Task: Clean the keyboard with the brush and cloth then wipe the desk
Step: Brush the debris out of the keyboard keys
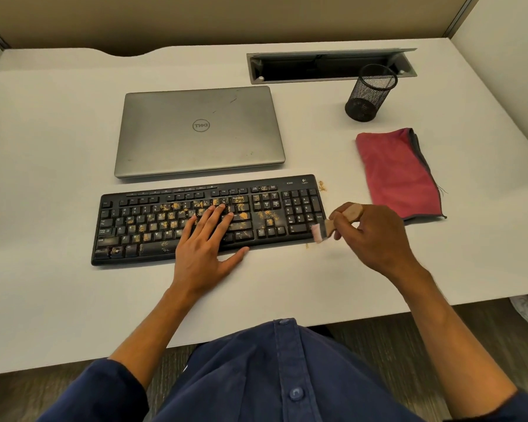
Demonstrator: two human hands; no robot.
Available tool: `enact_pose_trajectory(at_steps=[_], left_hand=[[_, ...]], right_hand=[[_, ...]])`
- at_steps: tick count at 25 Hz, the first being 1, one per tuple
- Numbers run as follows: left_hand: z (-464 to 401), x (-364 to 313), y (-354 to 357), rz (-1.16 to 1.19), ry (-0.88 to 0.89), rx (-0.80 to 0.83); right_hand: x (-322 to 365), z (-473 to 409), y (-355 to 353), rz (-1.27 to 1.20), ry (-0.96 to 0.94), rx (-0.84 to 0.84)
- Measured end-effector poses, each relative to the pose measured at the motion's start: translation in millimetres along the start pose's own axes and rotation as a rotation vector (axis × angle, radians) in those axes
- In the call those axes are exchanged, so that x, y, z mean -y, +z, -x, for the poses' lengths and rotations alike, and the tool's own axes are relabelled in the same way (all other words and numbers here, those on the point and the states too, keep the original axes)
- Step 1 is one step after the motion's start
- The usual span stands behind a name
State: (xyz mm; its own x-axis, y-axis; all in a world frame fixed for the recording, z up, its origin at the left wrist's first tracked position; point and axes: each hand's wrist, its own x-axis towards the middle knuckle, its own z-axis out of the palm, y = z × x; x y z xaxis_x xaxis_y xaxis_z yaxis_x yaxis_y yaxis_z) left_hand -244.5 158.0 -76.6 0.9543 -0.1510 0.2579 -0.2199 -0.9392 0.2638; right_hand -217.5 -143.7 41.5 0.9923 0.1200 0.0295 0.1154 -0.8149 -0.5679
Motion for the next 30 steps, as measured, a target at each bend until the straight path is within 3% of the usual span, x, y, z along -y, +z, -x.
enact_pose_trajectory(at_steps=[3,10,14,17,19,22,30], left_hand=[[-0.3,0.3,-0.6,-0.005,0.004,0.006],[-0.4,0.2,-1.0,-0.007,0.001,0.009],[-0.6,0.5,-1.1,-0.010,0.000,0.015],[-0.3,0.3,-1.1,-0.009,0.001,0.019],[-0.4,0.4,-1.3,-0.016,-0.001,0.016],[-0.3,-0.1,-1.1,-0.007,-0.001,0.010],[0.3,-0.6,-1.1,-0.026,0.003,0.009]], right_hand=[[7.1,7.5,11.0,-0.098,-0.050,0.031],[-15.3,0.5,-5.9,0.075,0.068,-0.095],[-2.0,-7.9,0.7,-0.130,0.035,-0.085],[-8.9,-14.7,1.5,0.024,0.042,-0.038],[-14.8,-20.3,-0.3,0.117,0.016,-0.113],[-9.7,-37.1,3.2,0.062,-0.050,-0.197],[0.3,-74.9,16.7,0.189,0.003,-0.028]])
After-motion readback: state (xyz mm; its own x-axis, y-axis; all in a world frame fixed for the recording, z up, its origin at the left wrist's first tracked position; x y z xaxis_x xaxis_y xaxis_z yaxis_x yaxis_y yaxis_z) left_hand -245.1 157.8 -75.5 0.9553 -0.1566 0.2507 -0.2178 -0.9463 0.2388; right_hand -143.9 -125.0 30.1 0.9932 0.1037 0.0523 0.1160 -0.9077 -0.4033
